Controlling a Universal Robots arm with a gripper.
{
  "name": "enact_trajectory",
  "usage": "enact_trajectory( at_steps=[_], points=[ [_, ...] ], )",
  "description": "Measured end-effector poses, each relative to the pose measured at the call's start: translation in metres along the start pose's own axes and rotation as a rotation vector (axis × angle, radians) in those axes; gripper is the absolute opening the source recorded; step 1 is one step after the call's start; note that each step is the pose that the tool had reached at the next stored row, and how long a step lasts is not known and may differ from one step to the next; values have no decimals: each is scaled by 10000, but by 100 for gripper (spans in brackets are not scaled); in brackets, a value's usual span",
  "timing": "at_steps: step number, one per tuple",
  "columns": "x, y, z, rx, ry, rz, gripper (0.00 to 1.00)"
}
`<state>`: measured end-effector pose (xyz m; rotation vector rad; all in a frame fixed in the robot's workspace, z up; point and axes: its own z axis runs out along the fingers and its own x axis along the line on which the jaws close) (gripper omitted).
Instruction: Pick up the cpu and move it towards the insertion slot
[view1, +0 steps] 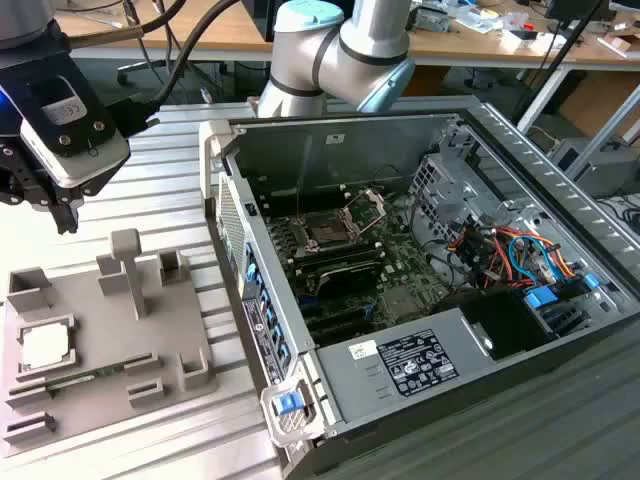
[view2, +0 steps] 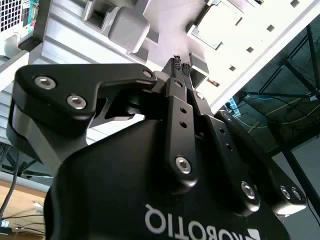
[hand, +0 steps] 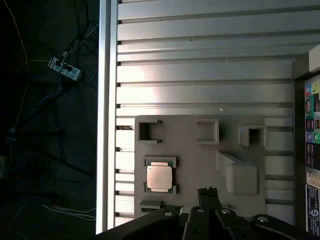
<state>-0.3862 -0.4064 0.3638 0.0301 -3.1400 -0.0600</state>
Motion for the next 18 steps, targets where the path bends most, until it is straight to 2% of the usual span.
enact_trajectory(
  at_steps=[18],
  points=[
    [21, 0, 13, 0, 0, 0, 11]
  ],
)
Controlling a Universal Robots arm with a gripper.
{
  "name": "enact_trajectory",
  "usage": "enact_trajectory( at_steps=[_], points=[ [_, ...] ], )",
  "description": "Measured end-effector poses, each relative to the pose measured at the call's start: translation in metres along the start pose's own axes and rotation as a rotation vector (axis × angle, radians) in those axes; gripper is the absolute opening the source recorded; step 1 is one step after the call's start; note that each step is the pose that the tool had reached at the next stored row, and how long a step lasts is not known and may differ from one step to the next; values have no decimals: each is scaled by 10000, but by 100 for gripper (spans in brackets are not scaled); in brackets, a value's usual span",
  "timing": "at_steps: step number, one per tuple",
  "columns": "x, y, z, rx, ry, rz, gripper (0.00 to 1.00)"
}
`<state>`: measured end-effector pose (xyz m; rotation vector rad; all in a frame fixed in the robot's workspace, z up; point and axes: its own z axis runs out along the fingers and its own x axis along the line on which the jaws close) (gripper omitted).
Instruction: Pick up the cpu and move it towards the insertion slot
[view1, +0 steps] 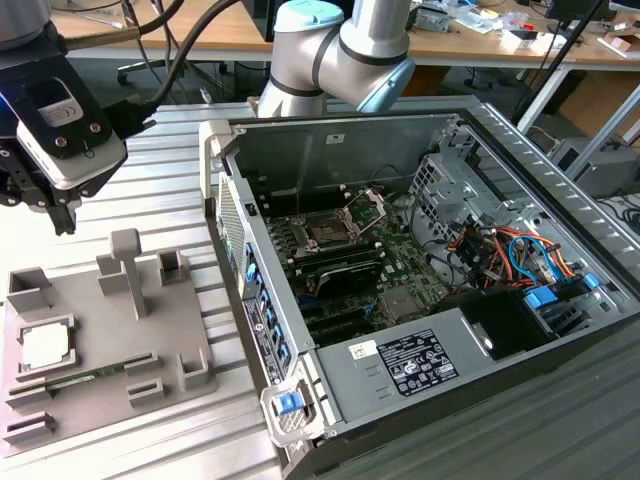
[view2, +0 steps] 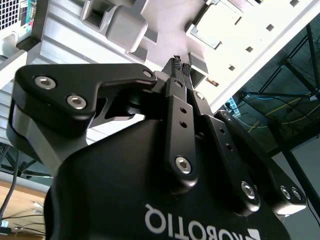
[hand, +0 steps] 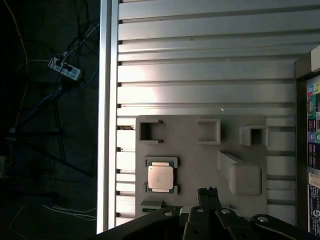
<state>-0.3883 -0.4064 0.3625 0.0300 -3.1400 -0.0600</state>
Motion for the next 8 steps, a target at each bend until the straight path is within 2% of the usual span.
enact_trajectory(
  at_steps=[8],
  points=[
    [7, 0, 23, -1, -2, 0, 11]
  ],
)
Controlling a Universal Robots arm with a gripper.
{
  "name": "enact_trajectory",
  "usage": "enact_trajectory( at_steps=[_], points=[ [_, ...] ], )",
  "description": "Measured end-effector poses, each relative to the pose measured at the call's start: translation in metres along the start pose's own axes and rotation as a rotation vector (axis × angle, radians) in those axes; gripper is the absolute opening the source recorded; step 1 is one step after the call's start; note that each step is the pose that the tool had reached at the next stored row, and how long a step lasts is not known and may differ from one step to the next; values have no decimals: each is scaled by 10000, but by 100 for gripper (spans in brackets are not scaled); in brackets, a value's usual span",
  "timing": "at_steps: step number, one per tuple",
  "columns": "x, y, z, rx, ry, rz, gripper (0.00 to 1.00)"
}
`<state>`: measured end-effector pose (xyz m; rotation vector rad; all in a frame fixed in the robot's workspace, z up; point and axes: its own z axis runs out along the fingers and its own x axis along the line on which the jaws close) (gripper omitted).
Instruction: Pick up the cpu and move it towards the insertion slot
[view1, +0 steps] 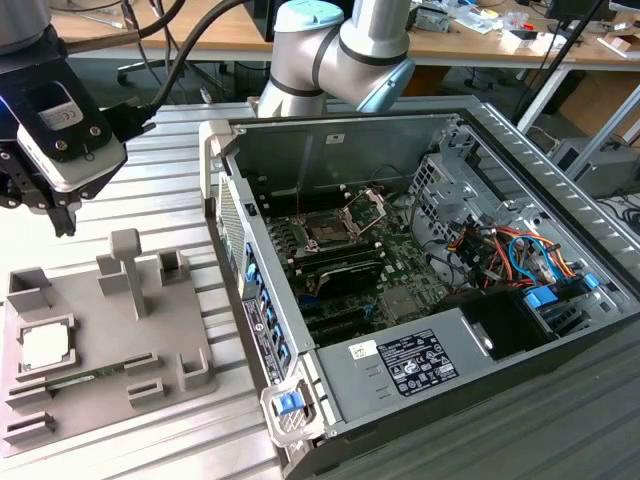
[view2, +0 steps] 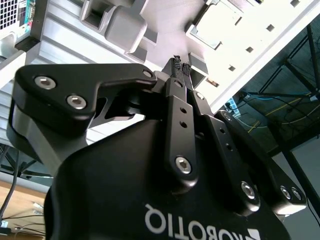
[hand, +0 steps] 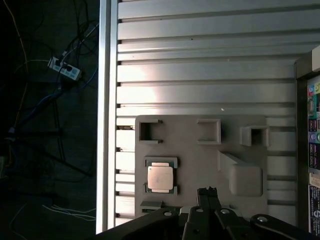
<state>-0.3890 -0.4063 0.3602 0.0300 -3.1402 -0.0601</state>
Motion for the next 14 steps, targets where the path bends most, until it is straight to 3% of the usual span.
enact_trajectory(
  at_steps=[14],
  points=[
    [23, -1, 21, 1, 2, 0, 11]
  ],
)
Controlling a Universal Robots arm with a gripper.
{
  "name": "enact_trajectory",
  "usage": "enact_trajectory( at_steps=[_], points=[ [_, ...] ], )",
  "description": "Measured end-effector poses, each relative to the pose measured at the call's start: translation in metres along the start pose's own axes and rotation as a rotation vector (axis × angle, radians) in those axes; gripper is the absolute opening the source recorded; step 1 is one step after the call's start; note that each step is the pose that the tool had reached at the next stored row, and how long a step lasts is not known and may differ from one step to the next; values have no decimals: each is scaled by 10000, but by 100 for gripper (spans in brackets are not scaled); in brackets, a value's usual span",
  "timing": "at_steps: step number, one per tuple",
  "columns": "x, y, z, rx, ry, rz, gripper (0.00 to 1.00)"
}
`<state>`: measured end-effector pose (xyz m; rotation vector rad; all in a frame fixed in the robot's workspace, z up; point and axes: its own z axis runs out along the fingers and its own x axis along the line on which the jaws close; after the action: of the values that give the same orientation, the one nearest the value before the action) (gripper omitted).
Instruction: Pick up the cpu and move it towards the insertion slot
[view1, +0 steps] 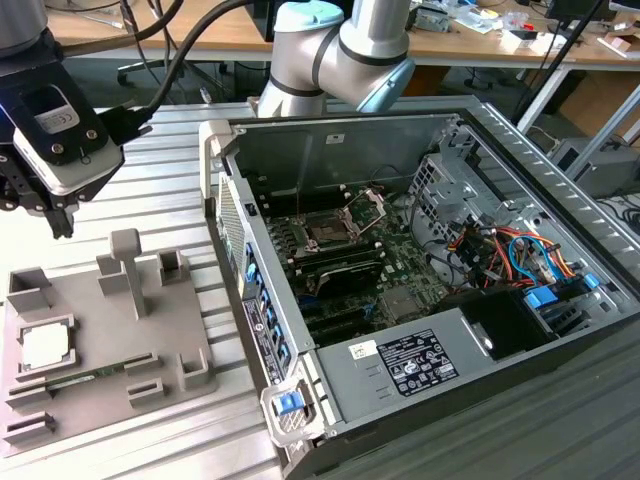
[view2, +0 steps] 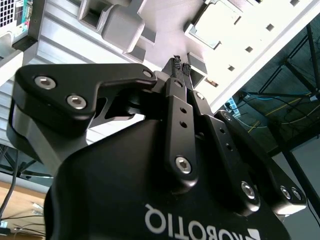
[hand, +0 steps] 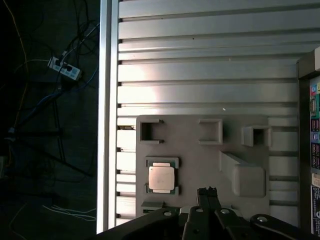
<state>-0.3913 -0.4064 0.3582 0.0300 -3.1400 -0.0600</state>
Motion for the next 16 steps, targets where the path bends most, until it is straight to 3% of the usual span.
enact_trajectory(
  at_steps=[16],
  points=[
    [17, -1, 25, 0, 0, 0, 11]
  ],
)
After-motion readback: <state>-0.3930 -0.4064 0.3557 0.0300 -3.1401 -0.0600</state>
